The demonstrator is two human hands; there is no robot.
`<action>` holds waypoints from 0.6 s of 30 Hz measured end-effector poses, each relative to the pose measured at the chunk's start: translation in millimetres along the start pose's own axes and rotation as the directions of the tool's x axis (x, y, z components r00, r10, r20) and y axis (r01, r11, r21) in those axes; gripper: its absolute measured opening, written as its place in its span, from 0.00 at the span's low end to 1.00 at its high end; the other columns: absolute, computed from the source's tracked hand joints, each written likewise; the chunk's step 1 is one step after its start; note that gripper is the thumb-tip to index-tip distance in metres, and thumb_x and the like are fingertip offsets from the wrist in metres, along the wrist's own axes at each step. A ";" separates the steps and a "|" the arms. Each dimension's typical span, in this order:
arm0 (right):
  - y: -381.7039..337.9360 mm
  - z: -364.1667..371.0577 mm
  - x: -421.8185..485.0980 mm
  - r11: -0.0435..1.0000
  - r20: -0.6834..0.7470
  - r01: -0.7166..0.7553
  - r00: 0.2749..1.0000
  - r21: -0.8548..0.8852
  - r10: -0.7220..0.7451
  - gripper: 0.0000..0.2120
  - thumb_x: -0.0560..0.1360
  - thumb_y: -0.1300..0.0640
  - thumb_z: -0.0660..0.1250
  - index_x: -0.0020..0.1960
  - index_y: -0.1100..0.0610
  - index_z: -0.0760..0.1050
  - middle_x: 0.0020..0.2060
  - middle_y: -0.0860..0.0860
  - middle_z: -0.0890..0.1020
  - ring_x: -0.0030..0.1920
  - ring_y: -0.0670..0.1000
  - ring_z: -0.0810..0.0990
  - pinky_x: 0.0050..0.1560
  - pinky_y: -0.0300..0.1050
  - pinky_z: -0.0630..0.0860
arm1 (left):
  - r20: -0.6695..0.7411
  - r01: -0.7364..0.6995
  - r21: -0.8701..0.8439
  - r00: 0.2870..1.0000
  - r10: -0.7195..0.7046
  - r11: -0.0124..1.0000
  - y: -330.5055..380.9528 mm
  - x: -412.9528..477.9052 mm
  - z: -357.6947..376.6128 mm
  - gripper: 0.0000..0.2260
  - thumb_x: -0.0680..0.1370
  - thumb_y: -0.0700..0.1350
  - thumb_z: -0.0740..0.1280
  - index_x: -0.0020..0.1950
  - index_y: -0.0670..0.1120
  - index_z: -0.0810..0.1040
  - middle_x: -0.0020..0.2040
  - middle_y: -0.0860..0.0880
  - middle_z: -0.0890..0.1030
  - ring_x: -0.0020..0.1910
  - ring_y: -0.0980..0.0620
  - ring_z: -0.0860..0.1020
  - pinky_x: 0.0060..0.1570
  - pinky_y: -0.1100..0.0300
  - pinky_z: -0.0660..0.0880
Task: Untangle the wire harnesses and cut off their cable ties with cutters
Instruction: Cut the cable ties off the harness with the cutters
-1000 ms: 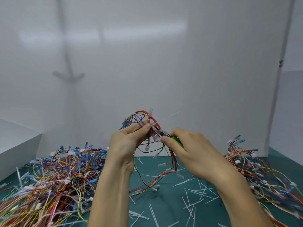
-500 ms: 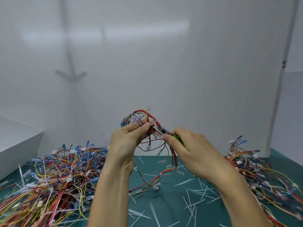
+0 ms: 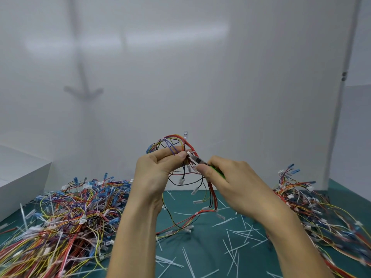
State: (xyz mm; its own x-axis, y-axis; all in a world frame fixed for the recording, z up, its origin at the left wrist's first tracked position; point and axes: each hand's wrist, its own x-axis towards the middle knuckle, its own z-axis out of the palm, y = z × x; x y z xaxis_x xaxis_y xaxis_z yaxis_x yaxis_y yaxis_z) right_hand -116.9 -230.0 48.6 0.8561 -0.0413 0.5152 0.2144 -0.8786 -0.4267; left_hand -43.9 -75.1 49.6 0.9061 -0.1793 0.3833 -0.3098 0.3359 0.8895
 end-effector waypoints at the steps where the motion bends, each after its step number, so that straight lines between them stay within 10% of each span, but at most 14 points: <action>1: 0.8 0.4 0.4 1.000 -0.003 -0.001 1.000 0.003 0.001 0.24 0.76 0.33 0.52 0.43 0.53 0.73 0.33 0.51 0.76 0.35 0.52 0.72 0.34 0.46 0.62 | -0.002 -0.004 0.007 1.000 0.004 1.000 -0.4 0.2 -0.1 0.05 0.74 0.34 0.71 0.49 0.39 0.84 0.40 0.45 0.87 0.38 0.56 0.84 0.38 0.70 0.77; 8: 4.6 1.6 2.7 1.000 0.026 -0.006 1.000 0.030 0.005 0.28 0.76 0.34 0.52 0.40 0.56 0.76 0.32 0.52 0.79 0.36 0.54 0.74 0.39 0.50 0.70 | 0.007 -0.029 0.063 1.000 0.029 0.998 -2.2 1.3 -0.5 0.06 0.74 0.34 0.72 0.50 0.39 0.84 0.42 0.43 0.87 0.40 0.53 0.85 0.41 0.69 0.78; 18: 4.1 -7.5 3.3 0.735 0.007 -0.120 0.988 0.667 0.155 0.33 0.72 0.29 0.55 0.44 0.60 0.79 0.29 0.51 0.77 0.29 0.51 0.75 0.32 0.47 0.74 | -0.048 0.036 0.074 0.998 -0.033 0.997 2.4 2.3 0.6 0.09 0.80 0.35 0.61 0.46 0.42 0.80 0.43 0.46 0.87 0.41 0.52 0.86 0.36 0.66 0.77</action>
State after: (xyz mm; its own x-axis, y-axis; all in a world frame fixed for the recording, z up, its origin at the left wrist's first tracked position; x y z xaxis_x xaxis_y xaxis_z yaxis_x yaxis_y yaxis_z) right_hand -116.7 -237.3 54.2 0.8821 -0.1742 0.4377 0.3684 -0.3240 -0.8714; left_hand -42.8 -75.2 52.7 0.9285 -0.1459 0.3414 -0.2971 0.2595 0.9189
